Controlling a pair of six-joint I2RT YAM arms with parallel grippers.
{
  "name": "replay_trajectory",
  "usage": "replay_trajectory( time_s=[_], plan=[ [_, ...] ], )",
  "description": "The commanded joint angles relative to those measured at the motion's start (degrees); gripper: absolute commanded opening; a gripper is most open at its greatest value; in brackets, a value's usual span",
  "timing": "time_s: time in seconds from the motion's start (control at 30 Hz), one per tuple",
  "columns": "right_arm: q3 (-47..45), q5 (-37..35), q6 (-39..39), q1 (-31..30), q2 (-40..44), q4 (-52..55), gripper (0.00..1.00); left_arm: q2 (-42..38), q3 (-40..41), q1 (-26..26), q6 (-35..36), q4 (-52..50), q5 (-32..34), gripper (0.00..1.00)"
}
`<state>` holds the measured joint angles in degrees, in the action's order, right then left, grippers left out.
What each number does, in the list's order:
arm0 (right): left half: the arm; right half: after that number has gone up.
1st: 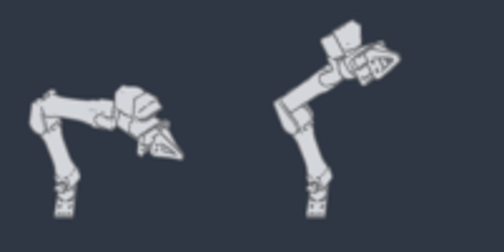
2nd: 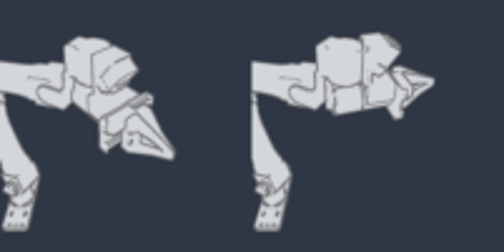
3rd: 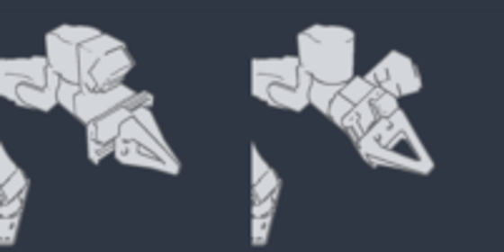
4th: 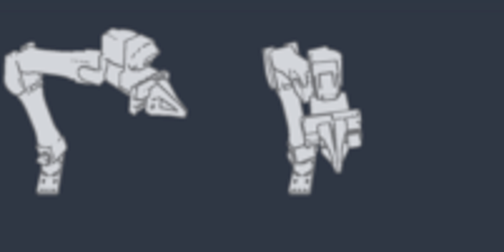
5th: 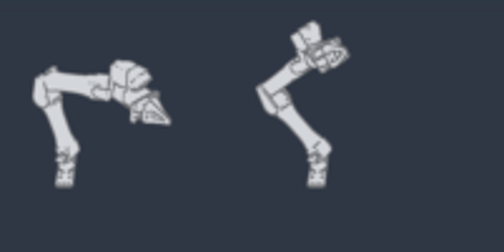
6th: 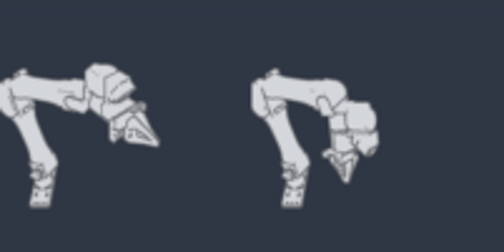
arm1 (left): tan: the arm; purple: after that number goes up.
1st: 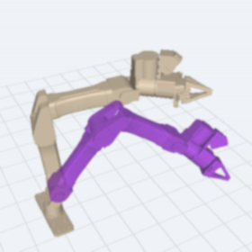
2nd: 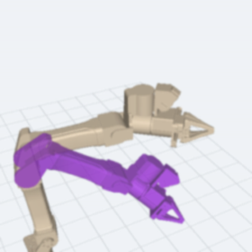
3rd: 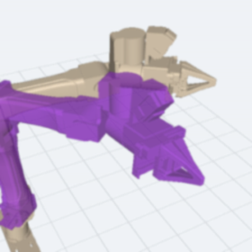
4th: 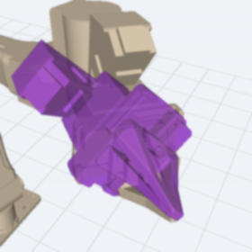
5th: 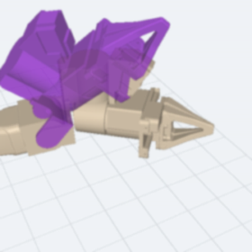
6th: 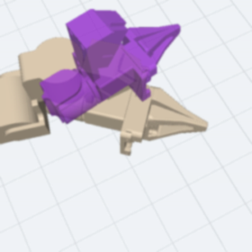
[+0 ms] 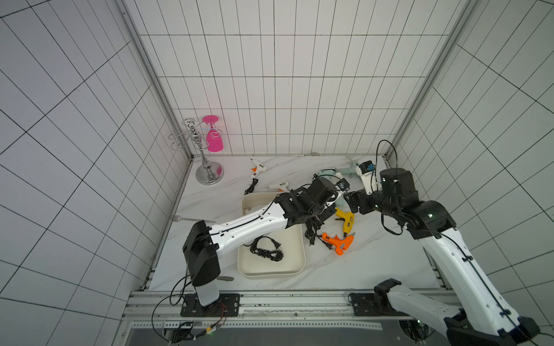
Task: Put the hot melt glue gun into the storage box
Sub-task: Pick up the hot melt adhesive gun from the center of the board.
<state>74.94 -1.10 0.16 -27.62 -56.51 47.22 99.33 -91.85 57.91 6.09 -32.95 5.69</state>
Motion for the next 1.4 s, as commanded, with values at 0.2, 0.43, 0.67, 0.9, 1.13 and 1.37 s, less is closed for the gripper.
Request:
replay_trajectory(
  time_s=[0.2,0.43,0.67,0.9,1.13,1.37],
  plan=[
    [-15.8,-0.7,6.8,6.3,9.7,-19.7,0.88,-16.8,19.6,-18.6,-33.3,24.9,-48.2,0.08],
    [-39.4,7.3,11.8,-1.4,17.6,-50.4,0.88,-14.5,23.4,-22.3,-58.3,42.0,-70.6,0.08],
    [-45.3,2.5,16.4,-7.9,14.5,-68.1,0.86,-12.1,25.3,-21.0,-71.7,53.1,-75.3,0.08],
    [-43.6,0.4,18.2,-10.1,7.7,-76.5,0.82,-11.7,25.8,-19.8,-71.4,50.9,-75.9,0.08],
    [-43.1,0.3,18.8,-10.7,6.1,-81.7,0.67,-11.7,26.2,-19.9,-69.7,48.3,-75.6,0.08],
    [-42.1,2.0,18.1,-12.5,7.8,-78.4,0.28,-11.1,26.1,-20.4,-67.5,45.6,-73.5,0.19]
  ],
)
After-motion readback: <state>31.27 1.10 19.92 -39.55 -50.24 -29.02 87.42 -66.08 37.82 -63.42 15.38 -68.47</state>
